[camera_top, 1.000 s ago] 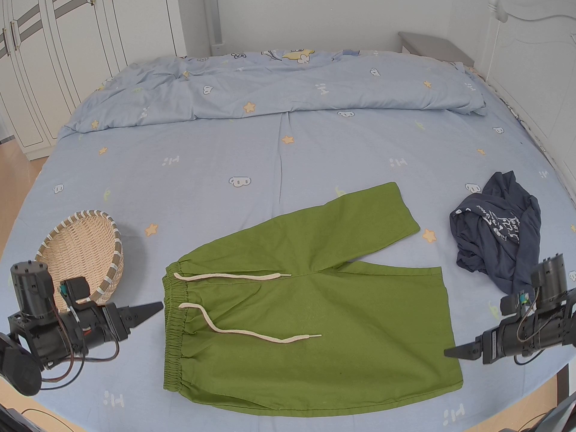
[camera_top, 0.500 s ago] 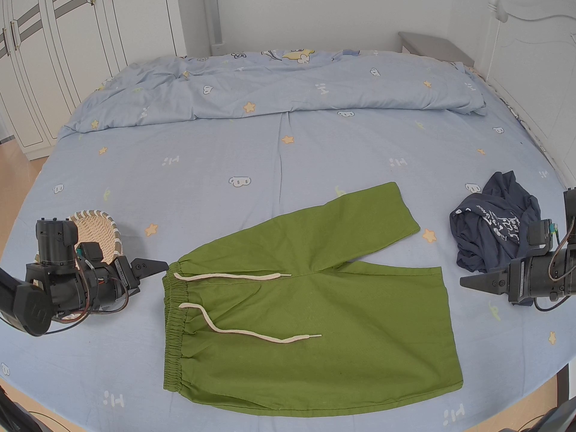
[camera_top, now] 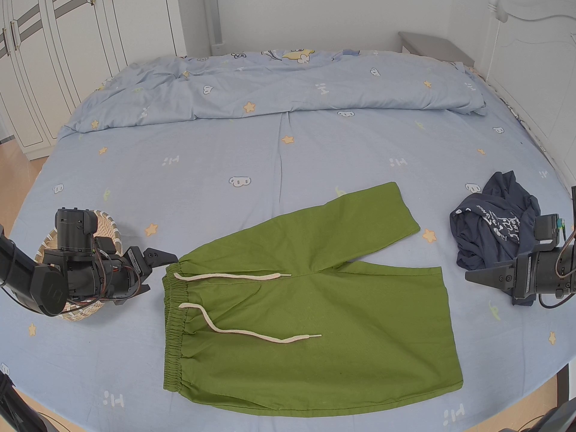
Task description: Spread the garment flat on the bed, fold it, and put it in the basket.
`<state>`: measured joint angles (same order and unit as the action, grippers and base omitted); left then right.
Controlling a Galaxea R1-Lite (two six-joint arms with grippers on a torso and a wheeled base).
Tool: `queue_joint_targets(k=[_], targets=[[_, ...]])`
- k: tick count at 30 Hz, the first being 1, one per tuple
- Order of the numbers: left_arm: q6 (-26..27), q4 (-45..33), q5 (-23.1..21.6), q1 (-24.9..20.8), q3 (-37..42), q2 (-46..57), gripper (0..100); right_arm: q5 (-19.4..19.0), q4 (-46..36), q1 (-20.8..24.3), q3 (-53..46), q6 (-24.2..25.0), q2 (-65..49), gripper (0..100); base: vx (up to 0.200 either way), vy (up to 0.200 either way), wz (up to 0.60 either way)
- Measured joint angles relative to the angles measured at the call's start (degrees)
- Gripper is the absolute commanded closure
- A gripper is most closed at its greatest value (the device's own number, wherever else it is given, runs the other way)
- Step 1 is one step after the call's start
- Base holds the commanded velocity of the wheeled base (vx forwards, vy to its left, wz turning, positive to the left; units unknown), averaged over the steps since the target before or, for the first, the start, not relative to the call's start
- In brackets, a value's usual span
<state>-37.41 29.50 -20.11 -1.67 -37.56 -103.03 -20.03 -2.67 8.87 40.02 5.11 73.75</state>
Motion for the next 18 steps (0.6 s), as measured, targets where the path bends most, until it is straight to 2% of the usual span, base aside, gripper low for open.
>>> queue_joint_targets(k=[18], targets=[[-3.94,2.57,0.15,-3.07,-2.54,-5.21,0,0.18,0.11,0.40,-0.78,0.17,-0.07,0,0.000,0.000,0.00]])
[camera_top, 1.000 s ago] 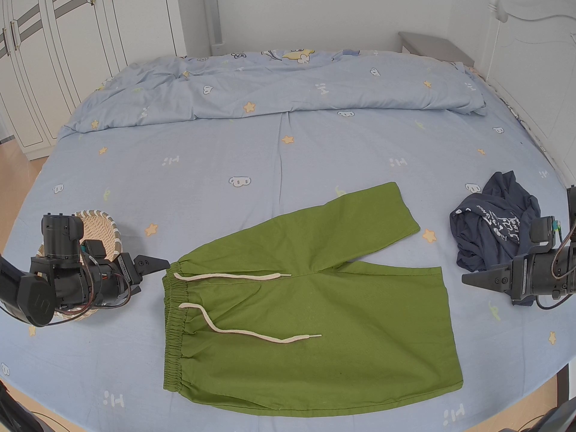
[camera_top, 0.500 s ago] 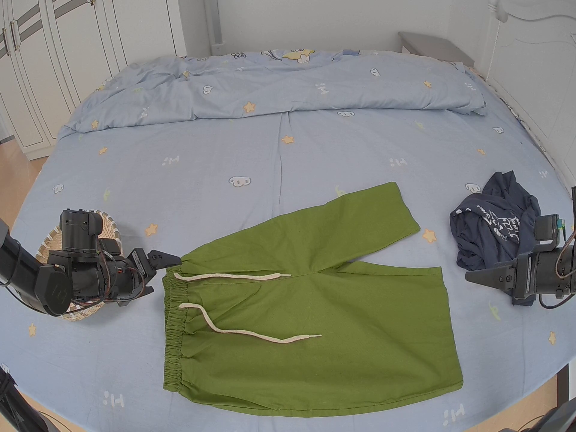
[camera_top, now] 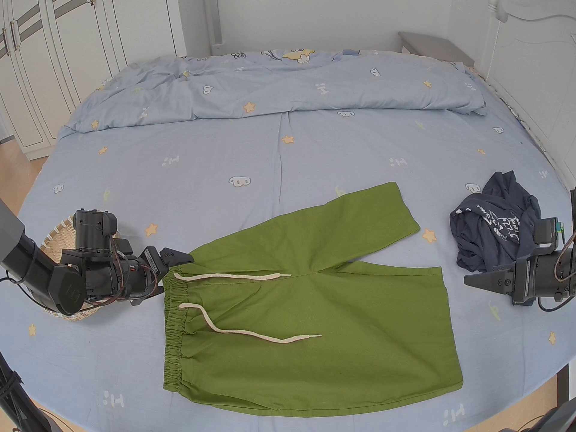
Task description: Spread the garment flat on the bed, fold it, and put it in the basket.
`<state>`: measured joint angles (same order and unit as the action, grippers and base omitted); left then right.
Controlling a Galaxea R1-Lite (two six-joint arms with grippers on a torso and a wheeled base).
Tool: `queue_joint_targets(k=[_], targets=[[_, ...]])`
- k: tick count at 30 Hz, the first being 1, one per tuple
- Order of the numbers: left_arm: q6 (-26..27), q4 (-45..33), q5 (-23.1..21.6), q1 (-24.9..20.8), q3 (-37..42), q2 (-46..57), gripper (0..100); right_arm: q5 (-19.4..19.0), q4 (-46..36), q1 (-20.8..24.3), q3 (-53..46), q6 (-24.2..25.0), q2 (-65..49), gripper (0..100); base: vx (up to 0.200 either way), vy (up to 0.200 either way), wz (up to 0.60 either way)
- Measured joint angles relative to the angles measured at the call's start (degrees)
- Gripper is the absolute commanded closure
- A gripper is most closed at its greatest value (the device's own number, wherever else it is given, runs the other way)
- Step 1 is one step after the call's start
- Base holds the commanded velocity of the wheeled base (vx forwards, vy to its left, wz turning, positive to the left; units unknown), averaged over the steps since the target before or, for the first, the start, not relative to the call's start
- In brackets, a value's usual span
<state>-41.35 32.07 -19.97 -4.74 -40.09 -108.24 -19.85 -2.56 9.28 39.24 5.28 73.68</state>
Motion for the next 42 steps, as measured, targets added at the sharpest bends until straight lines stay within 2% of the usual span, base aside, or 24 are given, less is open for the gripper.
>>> queue_joint_targets(k=[12,13,32,37,42], targets=[[-0.61,0.16,-0.01,-0.10,0.10,-0.16,0,0.20,0.35,0.11,-0.63,0.00,0.18,0,0.000,0.000,0.00],[-0.72,0.16,-0.04,-0.13,0.07,-0.13,100,0.20,0.38,0.11,-0.72,0.00,0.21,0,0.000,0.000,0.00],[-0.90,0.20,-0.04,-1.60,0.52,0.02,100,0.26,0.29,0.09,-0.66,-0.02,0.07,0,0.000,0.000,0.00],[-0.39,1.15,-0.23,-2.89,2.15,1.60,100,0.26,0.16,0.15,-0.63,0.00,0.00,0,0.000,0.000,0.00],[-0.04,5.91,-0.89,-6.02,4.77,4.61,100,0.33,0.11,0.43,-0.66,0.00,0.00,0,0.000,0.000,0.00]])
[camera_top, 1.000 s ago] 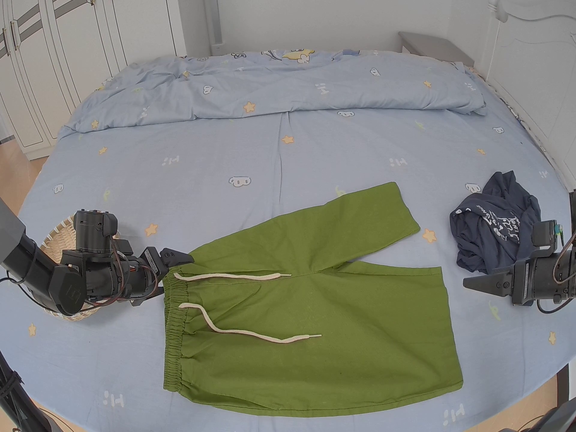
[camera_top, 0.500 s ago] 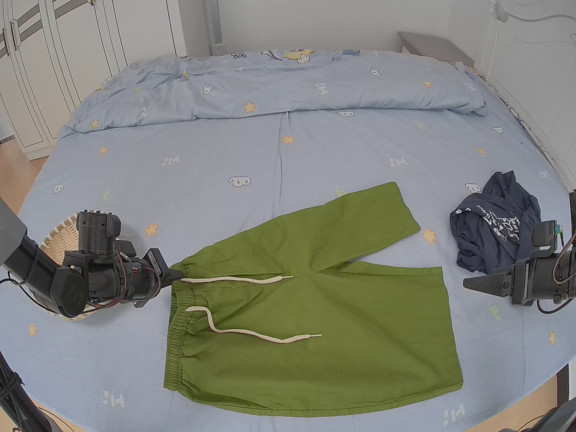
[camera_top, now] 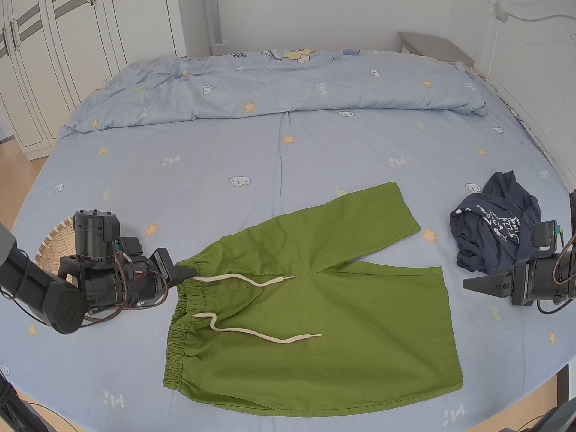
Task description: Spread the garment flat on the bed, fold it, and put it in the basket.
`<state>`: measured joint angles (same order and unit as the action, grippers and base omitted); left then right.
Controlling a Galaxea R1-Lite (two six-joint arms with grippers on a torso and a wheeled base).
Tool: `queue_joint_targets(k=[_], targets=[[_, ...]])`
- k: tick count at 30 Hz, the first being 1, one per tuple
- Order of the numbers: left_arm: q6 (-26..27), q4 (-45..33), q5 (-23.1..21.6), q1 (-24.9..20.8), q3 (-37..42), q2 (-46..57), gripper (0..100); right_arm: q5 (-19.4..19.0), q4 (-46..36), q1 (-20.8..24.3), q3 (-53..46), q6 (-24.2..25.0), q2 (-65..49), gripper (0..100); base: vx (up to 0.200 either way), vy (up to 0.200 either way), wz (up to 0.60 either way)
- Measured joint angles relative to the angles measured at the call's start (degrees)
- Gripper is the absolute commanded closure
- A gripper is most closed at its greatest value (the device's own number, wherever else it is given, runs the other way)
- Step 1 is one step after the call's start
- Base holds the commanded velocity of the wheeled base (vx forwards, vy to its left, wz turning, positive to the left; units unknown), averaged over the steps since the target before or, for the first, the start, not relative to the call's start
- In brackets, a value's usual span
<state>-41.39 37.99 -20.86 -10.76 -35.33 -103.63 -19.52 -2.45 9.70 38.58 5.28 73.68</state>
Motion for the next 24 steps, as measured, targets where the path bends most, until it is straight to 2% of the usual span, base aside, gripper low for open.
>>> queue_joint_targets(k=[13,17,24], targets=[[6.00,15.58,0.01,-17.59,15.98,2.76,100,0.04,-0.01,0.18,-0.17,-0.02,-0.11,0,0.000,0.000,0.00],[7.45,19.85,0.09,-20.35,20.03,1.16,100,0.01,-0.06,0.18,-0.17,-0.02,-0.28,0,0.000,0.000,0.00],[9.51,25.16,0.09,-22.25,24.48,-1.68,100,0.01,-0.11,0.21,-0.27,-0.02,-0.41,0,0.000,0.000,0.00]])
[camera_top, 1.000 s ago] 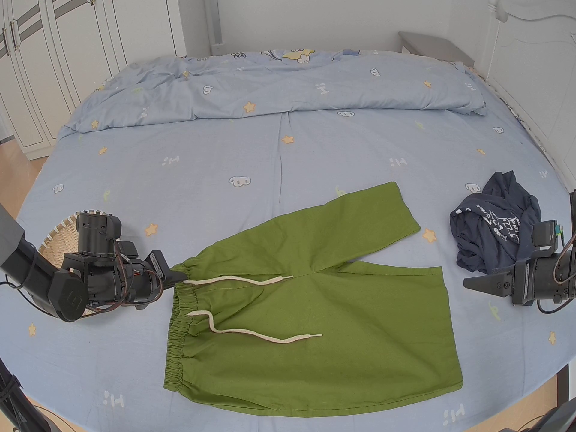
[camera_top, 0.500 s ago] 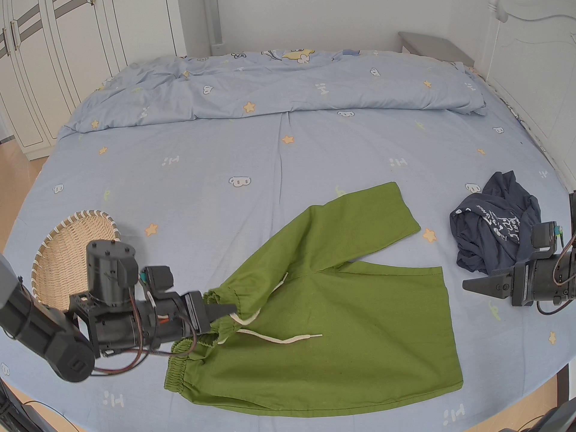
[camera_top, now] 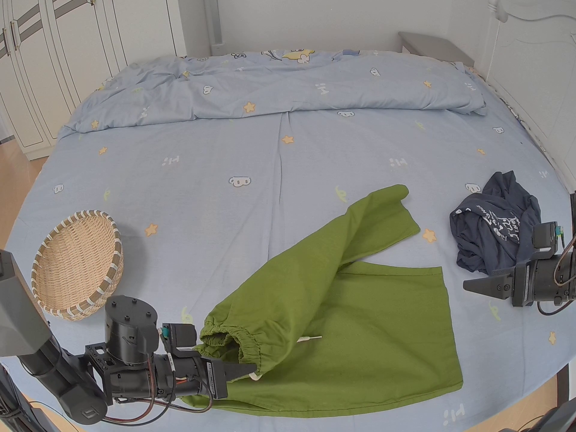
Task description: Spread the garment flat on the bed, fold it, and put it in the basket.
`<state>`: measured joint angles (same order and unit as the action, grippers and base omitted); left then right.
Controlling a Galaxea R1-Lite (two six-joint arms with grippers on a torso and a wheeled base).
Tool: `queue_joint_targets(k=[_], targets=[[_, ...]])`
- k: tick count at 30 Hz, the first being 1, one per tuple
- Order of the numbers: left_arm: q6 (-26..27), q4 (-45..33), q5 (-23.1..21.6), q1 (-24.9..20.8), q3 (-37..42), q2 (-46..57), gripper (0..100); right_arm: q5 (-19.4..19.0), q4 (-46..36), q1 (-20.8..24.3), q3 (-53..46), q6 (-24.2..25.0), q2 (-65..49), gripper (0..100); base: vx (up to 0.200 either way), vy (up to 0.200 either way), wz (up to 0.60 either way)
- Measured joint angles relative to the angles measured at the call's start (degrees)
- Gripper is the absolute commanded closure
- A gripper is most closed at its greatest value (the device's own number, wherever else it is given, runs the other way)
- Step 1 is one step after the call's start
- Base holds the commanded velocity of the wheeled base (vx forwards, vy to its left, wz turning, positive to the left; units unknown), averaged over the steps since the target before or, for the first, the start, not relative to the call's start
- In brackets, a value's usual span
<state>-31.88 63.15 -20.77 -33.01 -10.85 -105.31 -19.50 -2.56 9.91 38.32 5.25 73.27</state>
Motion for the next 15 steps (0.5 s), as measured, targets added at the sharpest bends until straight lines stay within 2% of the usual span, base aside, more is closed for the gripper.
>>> queue_joint_targets(k=[7,15], targets=[[0.29,0.44,0.57,-2.18,1.32,-2.51,100,0.00,0.10,0.37,-0.20,0.00,-0.01,0,0.000,0.000,0.00],[0.40,1.67,5.51,-5.16,1.54,-5.49,100,0.02,0.10,0.63,-0.30,0.02,-0.01,0,0.000,0.000,0.00]])
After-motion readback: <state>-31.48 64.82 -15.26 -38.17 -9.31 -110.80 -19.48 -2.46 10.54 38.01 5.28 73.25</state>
